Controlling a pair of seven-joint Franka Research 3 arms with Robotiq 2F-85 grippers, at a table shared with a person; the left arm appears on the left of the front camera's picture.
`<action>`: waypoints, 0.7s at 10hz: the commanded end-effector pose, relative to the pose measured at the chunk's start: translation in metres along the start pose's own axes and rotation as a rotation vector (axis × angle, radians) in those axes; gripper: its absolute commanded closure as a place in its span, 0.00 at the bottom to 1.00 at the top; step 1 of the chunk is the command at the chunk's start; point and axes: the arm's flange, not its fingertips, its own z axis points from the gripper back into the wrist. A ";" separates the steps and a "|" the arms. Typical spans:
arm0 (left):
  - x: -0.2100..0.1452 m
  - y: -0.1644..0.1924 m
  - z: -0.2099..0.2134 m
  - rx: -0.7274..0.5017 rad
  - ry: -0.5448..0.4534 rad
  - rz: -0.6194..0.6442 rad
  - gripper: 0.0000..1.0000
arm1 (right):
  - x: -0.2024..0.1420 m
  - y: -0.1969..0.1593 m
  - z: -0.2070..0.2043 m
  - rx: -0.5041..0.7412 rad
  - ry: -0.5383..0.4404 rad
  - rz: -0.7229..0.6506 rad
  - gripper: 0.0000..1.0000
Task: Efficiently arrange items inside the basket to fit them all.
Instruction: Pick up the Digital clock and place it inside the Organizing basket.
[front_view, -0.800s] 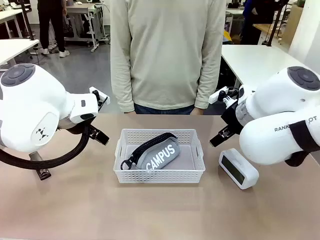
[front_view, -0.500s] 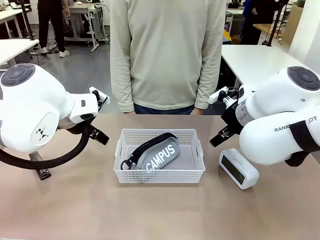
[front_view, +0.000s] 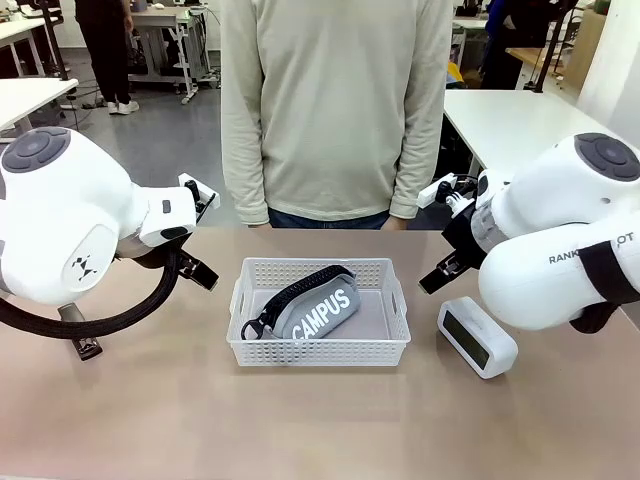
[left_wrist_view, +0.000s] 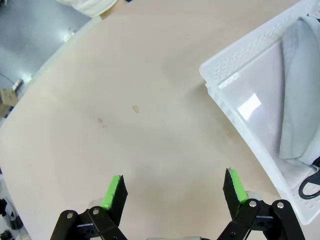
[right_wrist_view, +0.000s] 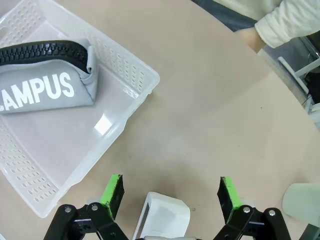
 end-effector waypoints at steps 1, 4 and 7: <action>0.000 0.000 0.000 0.000 0.000 -0.001 0.00 | 0.000 0.000 0.000 0.000 -0.001 -0.001 0.00; 0.000 0.000 0.000 0.000 0.000 -0.001 0.00 | 0.000 0.000 0.000 0.000 -0.001 -0.001 0.00; 0.000 0.000 0.000 0.000 0.000 -0.001 0.00 | 0.000 0.000 0.000 0.000 -0.001 -0.001 0.00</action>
